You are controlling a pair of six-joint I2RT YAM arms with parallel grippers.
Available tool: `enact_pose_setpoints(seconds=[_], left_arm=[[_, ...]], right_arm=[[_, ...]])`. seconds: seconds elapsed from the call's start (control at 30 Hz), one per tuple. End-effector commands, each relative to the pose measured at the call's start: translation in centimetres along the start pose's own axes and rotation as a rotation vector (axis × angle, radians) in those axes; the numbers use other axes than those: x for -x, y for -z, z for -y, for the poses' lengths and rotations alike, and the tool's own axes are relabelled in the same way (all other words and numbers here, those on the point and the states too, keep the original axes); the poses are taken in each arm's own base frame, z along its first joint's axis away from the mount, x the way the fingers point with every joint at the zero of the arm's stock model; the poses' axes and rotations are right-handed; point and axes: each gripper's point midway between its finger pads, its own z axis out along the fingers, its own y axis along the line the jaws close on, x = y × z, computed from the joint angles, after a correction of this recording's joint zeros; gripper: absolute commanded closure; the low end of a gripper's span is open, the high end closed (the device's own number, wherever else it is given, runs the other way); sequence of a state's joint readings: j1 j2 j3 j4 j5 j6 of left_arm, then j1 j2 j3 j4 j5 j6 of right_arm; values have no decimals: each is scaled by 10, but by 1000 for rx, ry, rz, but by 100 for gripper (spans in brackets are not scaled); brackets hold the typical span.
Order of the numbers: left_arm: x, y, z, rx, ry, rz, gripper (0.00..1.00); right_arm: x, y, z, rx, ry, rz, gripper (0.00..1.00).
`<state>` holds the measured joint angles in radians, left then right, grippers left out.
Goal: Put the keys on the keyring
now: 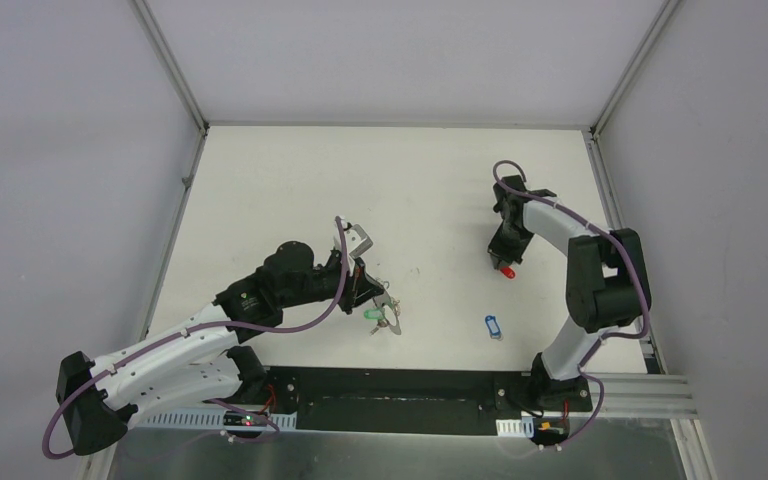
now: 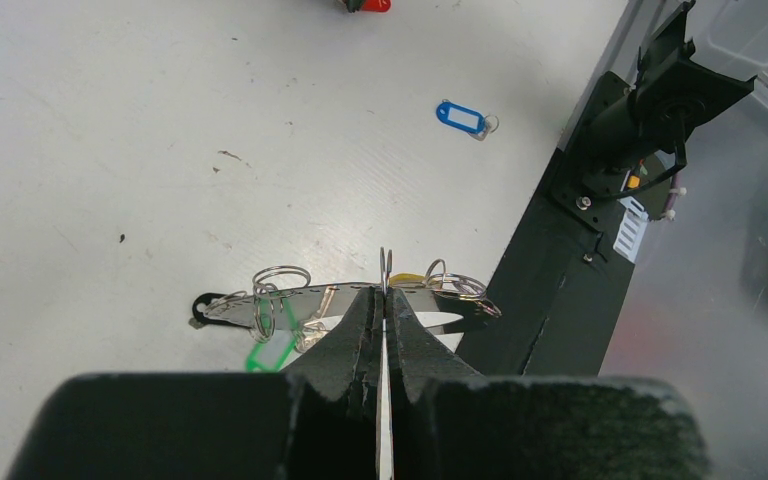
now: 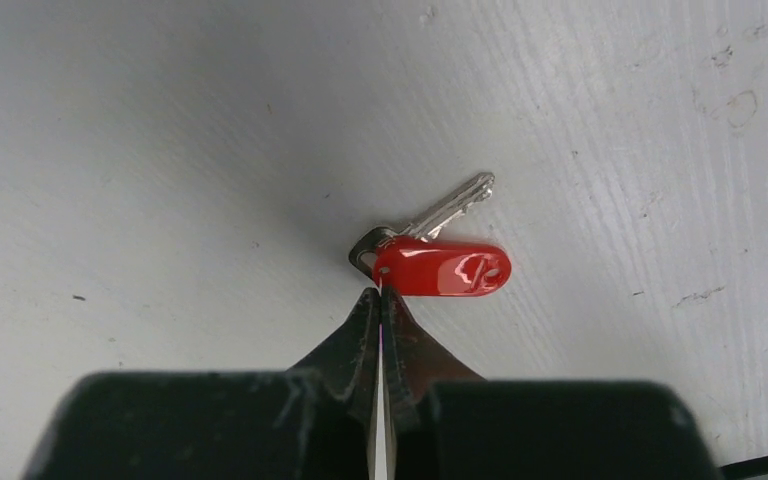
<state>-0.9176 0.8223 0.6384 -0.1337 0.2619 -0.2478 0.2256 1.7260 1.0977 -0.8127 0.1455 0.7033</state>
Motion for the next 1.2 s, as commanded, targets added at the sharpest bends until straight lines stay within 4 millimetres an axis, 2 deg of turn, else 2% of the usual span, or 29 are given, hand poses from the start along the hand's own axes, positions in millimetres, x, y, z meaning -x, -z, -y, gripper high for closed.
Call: enact_pose_setpoints(seconds=[0.0, 0.2, 0.43, 0.53, 0.63, 0.7, 0.87, 0.97, 1.03, 1.17], left_arm=[[13, 3, 8, -22, 4, 60, 100], [15, 3, 10, -29, 13, 63, 100], [14, 5, 11, -34, 29, 59, 100], [16, 8, 13, -37, 26, 65, 100], [16, 9, 13, -35, 26, 70, 100], [17, 10, 13, -37, 26, 71, 100], [17, 11, 14, -42, 27, 68, 100], [17, 12, 15, -42, 24, 70, 100], [16, 12, 15, -42, 20, 67, 100], [16, 14, 14, -40, 16, 66, 100]], right_arm=[[19, 28, -6, 71, 51, 93, 100], [12, 47, -19, 201, 131, 124, 100], [-34, 72, -68, 437, 353, 82, 100], [-53, 92, -84, 513, 478, 98, 100], [-70, 120, -100, 673, 607, 126, 100], [-71, 137, -105, 765, 659, 185, 100], [-71, 171, -102, 924, 794, 400, 100], [-74, 193, -97, 1030, 798, 542, 100], [-90, 207, -93, 1146, 972, 648, 100], [-104, 223, -81, 1245, 1077, 798, 100]])
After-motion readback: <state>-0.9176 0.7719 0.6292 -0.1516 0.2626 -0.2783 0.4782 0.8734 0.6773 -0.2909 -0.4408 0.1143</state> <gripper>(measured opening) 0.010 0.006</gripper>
